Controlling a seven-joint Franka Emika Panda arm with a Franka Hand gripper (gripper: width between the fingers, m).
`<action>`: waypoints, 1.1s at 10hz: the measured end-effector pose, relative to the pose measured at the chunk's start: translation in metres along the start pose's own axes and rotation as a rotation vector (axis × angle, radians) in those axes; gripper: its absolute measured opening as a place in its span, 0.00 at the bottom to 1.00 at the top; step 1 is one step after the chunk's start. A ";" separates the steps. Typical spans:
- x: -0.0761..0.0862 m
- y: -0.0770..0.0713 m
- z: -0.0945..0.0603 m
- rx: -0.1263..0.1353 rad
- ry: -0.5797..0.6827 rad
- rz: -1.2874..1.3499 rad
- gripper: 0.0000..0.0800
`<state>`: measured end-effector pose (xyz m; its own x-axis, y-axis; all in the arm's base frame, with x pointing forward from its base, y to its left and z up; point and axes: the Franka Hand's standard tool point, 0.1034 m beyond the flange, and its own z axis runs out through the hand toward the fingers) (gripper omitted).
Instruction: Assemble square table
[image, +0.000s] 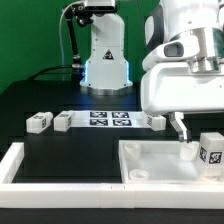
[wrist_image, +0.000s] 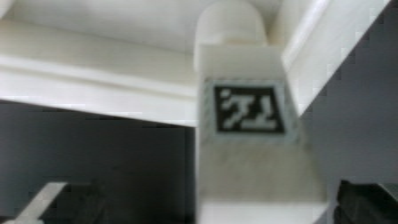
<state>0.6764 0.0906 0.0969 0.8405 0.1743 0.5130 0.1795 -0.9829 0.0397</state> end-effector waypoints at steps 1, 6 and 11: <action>-0.005 0.002 0.004 0.002 -0.027 0.006 0.81; -0.006 -0.022 0.011 0.069 -0.383 0.057 0.81; -0.009 -0.003 0.013 0.059 -0.468 0.042 0.81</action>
Offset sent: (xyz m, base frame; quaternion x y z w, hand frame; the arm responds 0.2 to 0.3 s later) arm 0.0105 0.0274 -0.0066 0.0285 -0.1874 0.0626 0.9799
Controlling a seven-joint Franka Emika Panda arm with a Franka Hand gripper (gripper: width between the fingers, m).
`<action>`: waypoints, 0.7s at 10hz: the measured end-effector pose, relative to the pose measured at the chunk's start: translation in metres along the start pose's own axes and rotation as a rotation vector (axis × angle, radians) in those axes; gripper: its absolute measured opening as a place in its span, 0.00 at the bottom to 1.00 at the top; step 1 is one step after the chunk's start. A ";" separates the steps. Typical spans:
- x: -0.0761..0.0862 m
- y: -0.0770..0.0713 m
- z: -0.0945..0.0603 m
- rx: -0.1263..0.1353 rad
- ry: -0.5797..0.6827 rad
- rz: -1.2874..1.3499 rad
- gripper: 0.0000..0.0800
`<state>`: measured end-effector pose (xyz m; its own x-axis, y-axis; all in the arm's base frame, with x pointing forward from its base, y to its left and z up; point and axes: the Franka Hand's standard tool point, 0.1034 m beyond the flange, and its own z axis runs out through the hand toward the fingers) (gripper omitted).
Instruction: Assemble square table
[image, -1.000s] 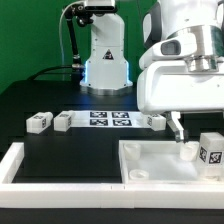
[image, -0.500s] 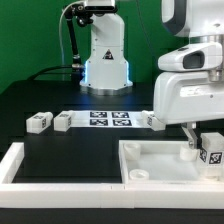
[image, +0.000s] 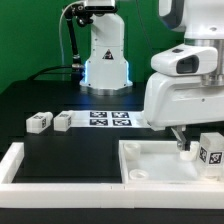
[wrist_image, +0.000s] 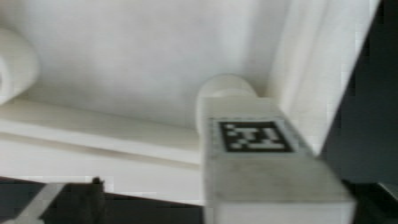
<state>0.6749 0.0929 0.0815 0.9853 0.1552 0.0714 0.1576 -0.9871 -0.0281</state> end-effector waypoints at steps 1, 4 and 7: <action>0.000 -0.001 0.000 0.001 0.000 0.015 0.70; 0.000 -0.002 0.001 0.004 -0.001 0.125 0.36; 0.000 -0.002 0.001 0.006 -0.002 0.308 0.36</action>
Offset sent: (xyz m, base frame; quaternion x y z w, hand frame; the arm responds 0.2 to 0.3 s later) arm 0.0000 0.0000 0.0000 0.0000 0.0000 0.1296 0.9916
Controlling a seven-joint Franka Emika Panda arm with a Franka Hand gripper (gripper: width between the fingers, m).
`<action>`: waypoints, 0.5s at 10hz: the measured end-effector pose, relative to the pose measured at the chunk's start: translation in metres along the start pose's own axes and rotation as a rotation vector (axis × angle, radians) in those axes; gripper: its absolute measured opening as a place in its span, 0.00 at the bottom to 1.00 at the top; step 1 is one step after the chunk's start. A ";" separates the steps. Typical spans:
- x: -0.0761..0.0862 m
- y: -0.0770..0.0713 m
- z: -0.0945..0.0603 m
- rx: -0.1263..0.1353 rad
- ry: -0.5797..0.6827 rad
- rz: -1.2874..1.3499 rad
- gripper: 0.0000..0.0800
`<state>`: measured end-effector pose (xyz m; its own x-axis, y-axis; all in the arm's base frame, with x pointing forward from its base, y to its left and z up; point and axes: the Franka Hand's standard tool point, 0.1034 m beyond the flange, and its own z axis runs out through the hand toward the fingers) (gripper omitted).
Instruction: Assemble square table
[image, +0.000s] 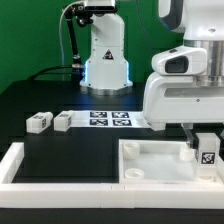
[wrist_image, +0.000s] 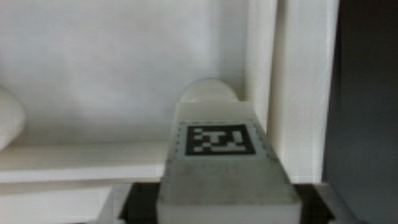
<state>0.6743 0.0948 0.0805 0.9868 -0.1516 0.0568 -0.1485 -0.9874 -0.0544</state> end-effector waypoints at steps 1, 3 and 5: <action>0.000 -0.002 0.000 0.012 -0.003 0.148 0.36; -0.001 -0.005 0.002 0.034 -0.014 0.452 0.36; -0.001 -0.005 0.003 0.071 -0.031 0.792 0.36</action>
Offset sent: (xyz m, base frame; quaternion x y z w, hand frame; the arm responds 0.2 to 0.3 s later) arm 0.0010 0.0110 -0.0020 0.0788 -0.0124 0.4679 0.8802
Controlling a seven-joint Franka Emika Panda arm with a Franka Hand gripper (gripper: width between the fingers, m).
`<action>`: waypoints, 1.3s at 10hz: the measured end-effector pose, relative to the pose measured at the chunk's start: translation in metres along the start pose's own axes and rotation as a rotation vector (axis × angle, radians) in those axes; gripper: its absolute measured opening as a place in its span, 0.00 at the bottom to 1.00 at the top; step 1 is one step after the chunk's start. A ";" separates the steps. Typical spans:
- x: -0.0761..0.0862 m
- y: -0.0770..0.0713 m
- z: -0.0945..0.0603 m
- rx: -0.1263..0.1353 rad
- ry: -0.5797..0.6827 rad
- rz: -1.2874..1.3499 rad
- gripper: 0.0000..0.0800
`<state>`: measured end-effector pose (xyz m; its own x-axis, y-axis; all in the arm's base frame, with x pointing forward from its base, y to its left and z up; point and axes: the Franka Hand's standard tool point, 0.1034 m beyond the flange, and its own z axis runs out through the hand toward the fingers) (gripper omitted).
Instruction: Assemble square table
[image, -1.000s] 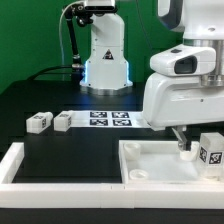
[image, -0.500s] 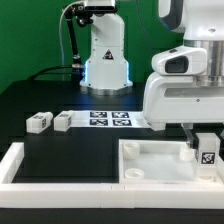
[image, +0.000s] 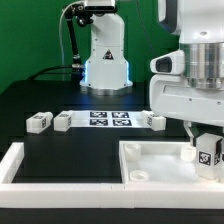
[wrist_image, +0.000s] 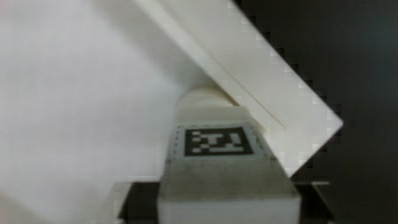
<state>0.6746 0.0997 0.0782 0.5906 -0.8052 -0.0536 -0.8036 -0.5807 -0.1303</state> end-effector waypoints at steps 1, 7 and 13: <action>-0.002 -0.001 0.001 0.014 -0.011 0.200 0.36; -0.019 -0.005 0.003 -0.028 0.012 0.272 0.66; -0.021 -0.001 0.003 -0.064 0.012 -0.362 0.81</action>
Offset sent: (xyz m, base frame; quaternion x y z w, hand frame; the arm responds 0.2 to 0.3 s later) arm 0.0123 0.0111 0.0074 0.0412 0.0013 0.1658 0.9853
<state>0.6639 0.1175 0.0764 0.8370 -0.5471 -0.0035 -0.5457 -0.8344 -0.0769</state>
